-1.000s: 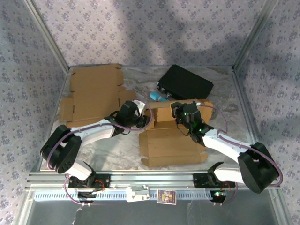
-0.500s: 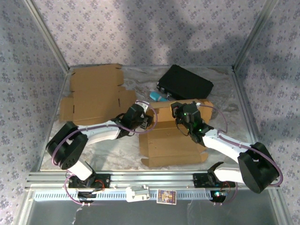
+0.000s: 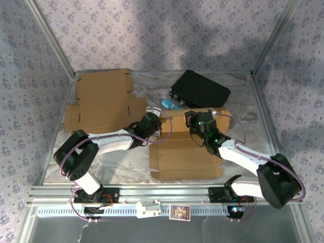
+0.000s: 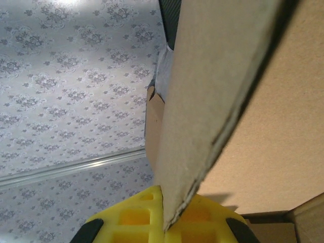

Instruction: Fold the paper box

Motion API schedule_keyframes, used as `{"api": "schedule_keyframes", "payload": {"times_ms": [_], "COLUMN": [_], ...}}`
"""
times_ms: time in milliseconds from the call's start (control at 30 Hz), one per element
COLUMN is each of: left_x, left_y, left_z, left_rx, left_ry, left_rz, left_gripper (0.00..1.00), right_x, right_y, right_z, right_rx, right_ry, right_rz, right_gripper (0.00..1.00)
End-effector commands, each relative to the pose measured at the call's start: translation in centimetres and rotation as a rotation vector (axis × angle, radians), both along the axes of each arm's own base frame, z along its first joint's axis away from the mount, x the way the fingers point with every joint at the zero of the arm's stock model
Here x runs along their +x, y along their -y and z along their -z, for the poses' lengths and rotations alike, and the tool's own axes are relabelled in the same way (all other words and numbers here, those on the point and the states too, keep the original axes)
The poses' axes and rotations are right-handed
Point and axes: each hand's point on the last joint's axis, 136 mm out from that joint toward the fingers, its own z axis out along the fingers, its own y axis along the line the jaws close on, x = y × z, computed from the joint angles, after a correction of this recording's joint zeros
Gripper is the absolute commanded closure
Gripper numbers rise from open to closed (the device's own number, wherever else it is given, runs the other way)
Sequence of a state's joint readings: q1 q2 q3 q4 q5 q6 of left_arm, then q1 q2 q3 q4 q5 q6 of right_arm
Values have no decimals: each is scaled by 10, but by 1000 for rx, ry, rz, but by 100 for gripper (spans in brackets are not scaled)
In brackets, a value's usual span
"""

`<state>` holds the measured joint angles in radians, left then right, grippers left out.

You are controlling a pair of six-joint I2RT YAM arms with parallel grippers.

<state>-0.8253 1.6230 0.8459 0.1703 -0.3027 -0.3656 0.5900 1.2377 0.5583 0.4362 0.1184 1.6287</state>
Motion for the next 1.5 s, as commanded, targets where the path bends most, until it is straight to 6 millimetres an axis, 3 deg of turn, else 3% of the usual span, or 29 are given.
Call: {"api": "schedule_keyframes", "payload": {"times_ms": [0, 167, 533, 733, 833, 933, 1033, 1167, 1267, 1367, 1467], "left_x": [1, 1, -1, 2, 4, 8, 14, 20, 21, 18, 15], "left_y": [-8, -17, -39, -45, -49, -60, -79, -94, -100, -106, -112], "left_z": [12, 14, 11, 3, -2, -10, -14, -21, -25, -24, -23], "left_rx": [55, 129, 260, 283, 306, 333, 321, 304, 306, 304, 302], "left_ry": [-31, -19, -7, 35, 69, 96, 86, 101, 117, 106, 98], "left_rz": [-65, -169, -366, -386, -381, -397, -430, -417, -381, -362, -362], "left_gripper": [89, 100, 100, 100, 100, 100, 100, 100, 100, 100, 100], "right_x": [-20, -18, -16, -18, -18, -24, -31, -37, -26, -6, 15], "right_y": [-5, -6, -10, -8, -3, 17, 46, 79, 97, 100, 90], "right_z": [40, 37, 33, 31, 22, 0, -25, -43, -56, -60, -55], "right_rx": [-73, -72, -62, -71, -99, -183, -225, -232, -288, -326, -367], "right_ry": [-147, -144, -143, -161, -163, -175, -183, -190, -160, -160, -171], "right_rz": [-63, -60, -69, -69, -68, -43, 7, 47, 47, 19, -42], "right_gripper": [100, 100, 100, 100, 73, 50, 39, 36, 39, 41, 45]}}
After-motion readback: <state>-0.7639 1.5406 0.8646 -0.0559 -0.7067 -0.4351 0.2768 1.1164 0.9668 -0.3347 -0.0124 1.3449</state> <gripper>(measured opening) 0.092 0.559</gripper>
